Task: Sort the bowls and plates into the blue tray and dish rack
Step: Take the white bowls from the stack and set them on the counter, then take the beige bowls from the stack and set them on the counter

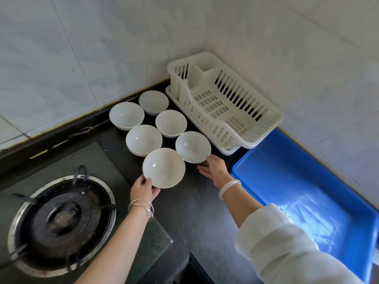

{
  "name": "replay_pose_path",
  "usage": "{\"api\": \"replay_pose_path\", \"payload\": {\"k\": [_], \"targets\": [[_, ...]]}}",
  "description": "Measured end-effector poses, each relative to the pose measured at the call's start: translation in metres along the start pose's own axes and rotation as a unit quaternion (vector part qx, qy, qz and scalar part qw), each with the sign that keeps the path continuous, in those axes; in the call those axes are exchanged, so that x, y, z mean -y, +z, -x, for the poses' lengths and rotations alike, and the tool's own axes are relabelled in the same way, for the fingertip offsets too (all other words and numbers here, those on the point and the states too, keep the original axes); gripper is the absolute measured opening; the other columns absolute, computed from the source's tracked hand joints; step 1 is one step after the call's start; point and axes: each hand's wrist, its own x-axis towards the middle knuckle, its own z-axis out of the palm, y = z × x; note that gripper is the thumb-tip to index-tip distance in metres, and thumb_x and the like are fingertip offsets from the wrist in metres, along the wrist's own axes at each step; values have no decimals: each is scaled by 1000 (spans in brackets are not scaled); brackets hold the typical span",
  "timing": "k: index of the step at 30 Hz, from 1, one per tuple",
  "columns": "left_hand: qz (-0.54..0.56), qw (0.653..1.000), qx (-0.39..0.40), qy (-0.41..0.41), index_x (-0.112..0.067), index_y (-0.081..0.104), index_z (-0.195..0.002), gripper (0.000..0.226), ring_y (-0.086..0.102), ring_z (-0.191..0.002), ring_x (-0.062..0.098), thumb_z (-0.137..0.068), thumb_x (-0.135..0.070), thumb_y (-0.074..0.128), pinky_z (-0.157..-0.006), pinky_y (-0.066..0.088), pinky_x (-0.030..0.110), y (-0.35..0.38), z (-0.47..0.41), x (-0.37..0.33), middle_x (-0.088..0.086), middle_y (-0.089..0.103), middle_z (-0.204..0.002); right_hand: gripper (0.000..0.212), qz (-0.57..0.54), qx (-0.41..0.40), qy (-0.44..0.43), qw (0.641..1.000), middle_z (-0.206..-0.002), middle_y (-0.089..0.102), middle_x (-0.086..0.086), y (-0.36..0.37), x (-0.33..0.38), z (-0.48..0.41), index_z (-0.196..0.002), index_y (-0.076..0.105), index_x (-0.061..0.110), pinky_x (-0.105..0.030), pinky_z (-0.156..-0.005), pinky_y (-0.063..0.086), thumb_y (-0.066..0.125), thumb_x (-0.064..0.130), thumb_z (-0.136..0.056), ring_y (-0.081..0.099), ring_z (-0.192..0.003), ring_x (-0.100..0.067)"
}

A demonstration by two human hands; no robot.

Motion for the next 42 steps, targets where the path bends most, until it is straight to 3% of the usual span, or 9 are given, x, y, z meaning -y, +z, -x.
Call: {"api": "replay_pose_path", "payload": {"k": [3, 8, 14, 20, 23, 26, 29, 36, 42], "targets": [[-14, 1000, -3, 22, -7, 49, -130, 37, 59, -107, 34, -93, -9, 44, -90, 50, 38, 2, 9, 8, 18, 57, -125, 36, 16, 15, -3, 1000, -114, 64, -7, -10, -3, 10, -134, 47, 14, -28, -67, 56, 43, 23, -99, 68, -86, -20], [-46, 999, 9, 5, 0, 45, -131, 38, 58, -112, 33, -95, -15, 44, -89, 48, 35, 9, 35, 39, 20, 55, -126, 28, 74, 12, -24, 997, -105, 67, -2, -37, -12, 33, -124, 55, 18, -24, -66, 56, 41, 25, -100, 69, -85, -17], [-179, 975, 131, 12, 2, 55, -120, 30, 59, -98, 26, -94, -9, 45, -89, 48, 31, 43, 83, 88, 20, 58, -120, 26, 183, -60, -105, 976, -89, 68, 2, -104, -34, 83, -109, 63, 16, -20, -61, 48, 40, 24, -99, 65, -71, -12], [-373, 880, 279, 96, -7, 64, -113, 25, 64, -97, 20, -92, -10, 50, -93, 51, 31, 94, 157, 143, 11, 66, -113, 24, 207, -193, -140, 949, -72, 68, 7, -210, -76, 149, -75, 61, 30, -27, -61, 50, 48, 20, -93, 62, -58, -9], [-451, 808, 347, 151, -9, 66, -110, 24, 63, -101, 18, -90, -11, 52, -93, 48, 28, 117, 201, 171, 6, 68, -110, 17, 216, -268, -127, 930, -71, 68, 2, -266, -100, 180, -84, 66, 22, -31, -68, 49, 51, 18, -92, 64, -64, -18], [-469, 777, 393, 147, -8, 65, -111, 24, 63, -103, 19, -89, -11, 55, -93, 49, 30, 136, 238, 197, 7, 67, -111, 14, 249, -346, -119, 897, -78, 69, 1, -310, -127, 213, -90, 70, 19, -28, -64, 40, 57, 21, -90, 62, -74, -19], [-501, 744, 407, 172, -14, 66, -110, 24, 63, -98, 14, -88, -18, 58, -85, 47, 22, 148, 259, 216, 3, 69, -108, 13, 295, -393, -103, 865, -91, 72, -3, -340, -153, 238, -93, 70, 17, -26, -66, 37, 59, 21, -89, 63, -83, -23], [-580, 668, 389, 257, -21, 68, -109, 25, 63, -98, 13, -85, -20, 61, -81, 42, 18, 159, 276, 239, -2, 68, -111, 14, 358, -388, -65, 847, -98, 66, -2, -364, -186, 255, -97, 70, 20, -29, -63, 38, 61, 25, -87, 60, -86, -22], [-595, 651, 388, 268, -21, 67, -109, 25, 61, -98, 13, -86, -18, 59, -78, 42, 17, 160, 276, 240, -1, 67, -111, 11, 415, -389, -87, 818, -90, 69, -6, -362, -189, 253, -91, 67, 15, -29, -61, 36, 61, 21, -85, 61, -84, -27]]}}
